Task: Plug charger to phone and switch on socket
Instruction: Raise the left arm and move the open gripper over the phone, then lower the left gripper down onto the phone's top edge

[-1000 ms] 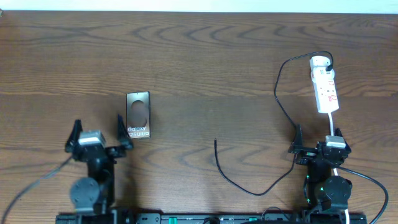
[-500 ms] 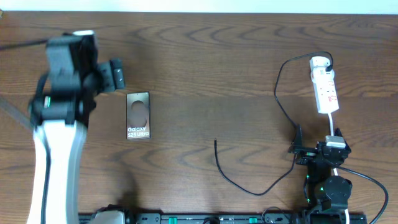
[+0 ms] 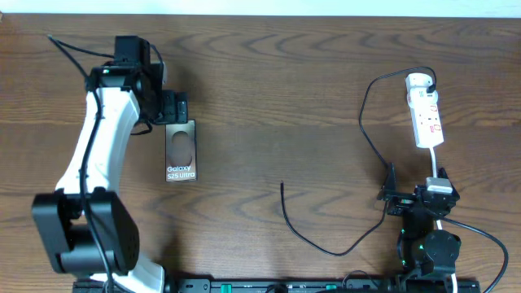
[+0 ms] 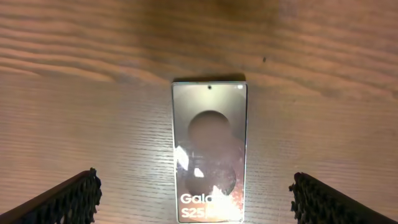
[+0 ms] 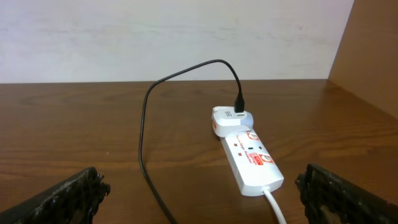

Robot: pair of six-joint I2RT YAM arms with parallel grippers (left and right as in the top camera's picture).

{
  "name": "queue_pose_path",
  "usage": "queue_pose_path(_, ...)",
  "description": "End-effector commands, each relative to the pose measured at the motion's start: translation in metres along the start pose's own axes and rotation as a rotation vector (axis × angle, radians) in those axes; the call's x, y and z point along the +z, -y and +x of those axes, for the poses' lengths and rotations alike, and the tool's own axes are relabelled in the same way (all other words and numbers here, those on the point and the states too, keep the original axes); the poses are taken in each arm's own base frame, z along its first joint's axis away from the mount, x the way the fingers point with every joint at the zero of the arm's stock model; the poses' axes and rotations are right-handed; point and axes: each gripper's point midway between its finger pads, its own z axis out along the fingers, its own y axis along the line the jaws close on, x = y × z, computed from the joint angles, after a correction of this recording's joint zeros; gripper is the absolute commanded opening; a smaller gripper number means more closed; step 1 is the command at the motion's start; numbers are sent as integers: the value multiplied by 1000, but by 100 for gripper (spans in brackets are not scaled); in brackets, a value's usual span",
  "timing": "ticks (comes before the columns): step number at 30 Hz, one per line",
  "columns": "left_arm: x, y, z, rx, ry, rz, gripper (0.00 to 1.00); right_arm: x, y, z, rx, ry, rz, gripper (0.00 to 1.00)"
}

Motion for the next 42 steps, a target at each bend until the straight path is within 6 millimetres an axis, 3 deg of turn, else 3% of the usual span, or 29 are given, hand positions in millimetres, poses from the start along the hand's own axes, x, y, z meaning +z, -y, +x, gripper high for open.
queue_pose_path(1, 8, 4, 2, -4, -36, 21, 96, 0, -3, 0, -16, -1, -10, 99)
queue_pose_path(20, 40, 1, 46, -99, -173, 8, 96, 0, -3, 0, -16, -1, -10, 99)
queue_pose_path(30, 44, 12, 45, -103, -165, 75, 96, 0, -3, 0, -16, -1, -10, 99)
queue_pose_path(31, 45, 12, 44, -103, -163, 75, 94, 0, -3, 0, -16, -1, -10, 99)
queue_pose_path(33, 45, 12, 44, -103, -162, 75, 65, 0, -3, 1, -16, -1, -10, 99)
queue_pose_path(34, 45, 12, 44, -103, -162, 75, 57, 0, -3, 0, -16, -1, -10, 99)
queue_pose_path(35, 45, 12, 44, -103, -162, 75, 56, 0, -3, 0, -16, -1, -10, 99)
queue_pose_path(36, 45, 12, 44, -103, -162, 75, 63, 0, -3, 0, -16, -1, -10, 99)
queue_pose_path(38, 45, 12, 44, -103, -162, 75, 99, 0, -3, 0, -16, -1, -10, 99)
queue_pose_path(42, 45, 12, 42, -102, -153, 76, 98, 0, -3, 0, -16, -1, -10, 99)
